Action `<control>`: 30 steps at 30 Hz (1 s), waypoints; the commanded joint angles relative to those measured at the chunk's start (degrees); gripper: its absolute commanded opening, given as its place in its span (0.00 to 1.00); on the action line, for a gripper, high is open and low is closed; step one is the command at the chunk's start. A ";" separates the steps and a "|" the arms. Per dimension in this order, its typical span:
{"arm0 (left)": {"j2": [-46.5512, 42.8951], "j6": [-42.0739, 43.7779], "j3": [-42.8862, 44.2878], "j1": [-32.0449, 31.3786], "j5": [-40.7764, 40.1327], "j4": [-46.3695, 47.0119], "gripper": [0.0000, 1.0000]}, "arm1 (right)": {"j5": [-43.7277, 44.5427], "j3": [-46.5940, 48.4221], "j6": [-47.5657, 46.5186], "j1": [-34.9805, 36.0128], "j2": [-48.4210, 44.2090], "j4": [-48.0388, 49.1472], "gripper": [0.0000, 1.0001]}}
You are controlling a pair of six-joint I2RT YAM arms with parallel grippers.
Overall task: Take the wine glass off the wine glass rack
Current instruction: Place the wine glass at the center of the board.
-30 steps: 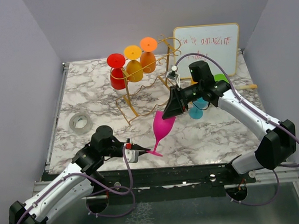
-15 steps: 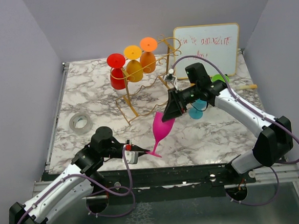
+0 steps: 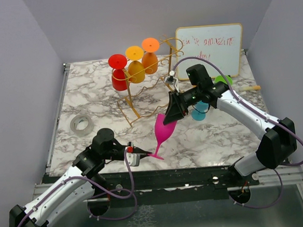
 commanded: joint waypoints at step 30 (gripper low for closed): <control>-1.90 0.46 -0.34 0.14 -4.80 -1.03 0.50 | 2.21 -3.64 2.60 1.27 -7.75 2.89 0.00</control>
